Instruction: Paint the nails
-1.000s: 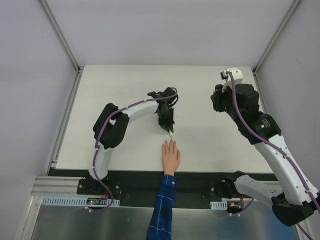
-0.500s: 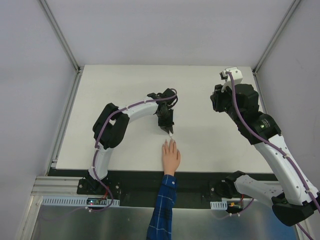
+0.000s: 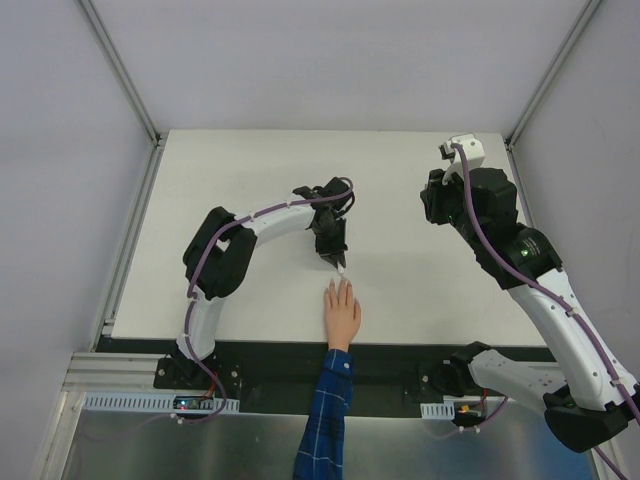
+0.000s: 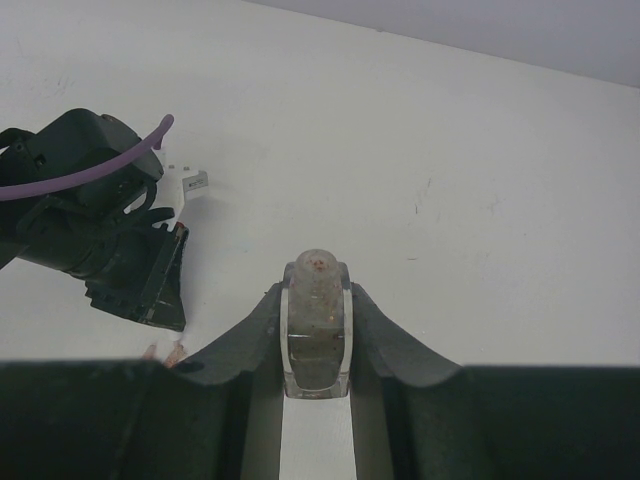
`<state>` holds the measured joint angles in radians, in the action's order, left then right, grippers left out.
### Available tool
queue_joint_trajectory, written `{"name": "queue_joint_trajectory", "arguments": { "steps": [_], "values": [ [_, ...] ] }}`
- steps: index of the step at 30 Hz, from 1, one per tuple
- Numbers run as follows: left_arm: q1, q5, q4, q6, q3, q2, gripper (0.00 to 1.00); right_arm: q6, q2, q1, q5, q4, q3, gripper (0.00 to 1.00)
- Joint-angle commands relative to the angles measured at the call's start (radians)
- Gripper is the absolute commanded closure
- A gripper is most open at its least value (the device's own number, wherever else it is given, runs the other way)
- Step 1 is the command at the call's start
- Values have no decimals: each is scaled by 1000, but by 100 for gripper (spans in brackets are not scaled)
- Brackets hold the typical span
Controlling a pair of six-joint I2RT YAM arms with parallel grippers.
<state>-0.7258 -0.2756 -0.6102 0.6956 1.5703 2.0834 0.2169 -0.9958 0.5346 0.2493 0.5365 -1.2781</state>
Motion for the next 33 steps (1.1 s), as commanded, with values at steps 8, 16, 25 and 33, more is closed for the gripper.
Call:
{"name": "queue_joint_trajectory", "arguments": {
  "steps": [8, 16, 25, 33],
  "values": [
    [-14, 22, -31, 13, -24, -68, 100, -21, 25, 5, -2, -38, -3, 100],
    [-14, 29, -30, 12, -33, -79, 100, -25, 23, 7, -7, -36, -4, 100],
    [-14, 36, -26, 5, -29, -86, 100, -27, 22, 8, -7, -36, -6, 100],
    [-11, 98, -56, -44, 83, -129, 100, -30, 26, 7, 10, -30, -13, 100]
  ]
}}
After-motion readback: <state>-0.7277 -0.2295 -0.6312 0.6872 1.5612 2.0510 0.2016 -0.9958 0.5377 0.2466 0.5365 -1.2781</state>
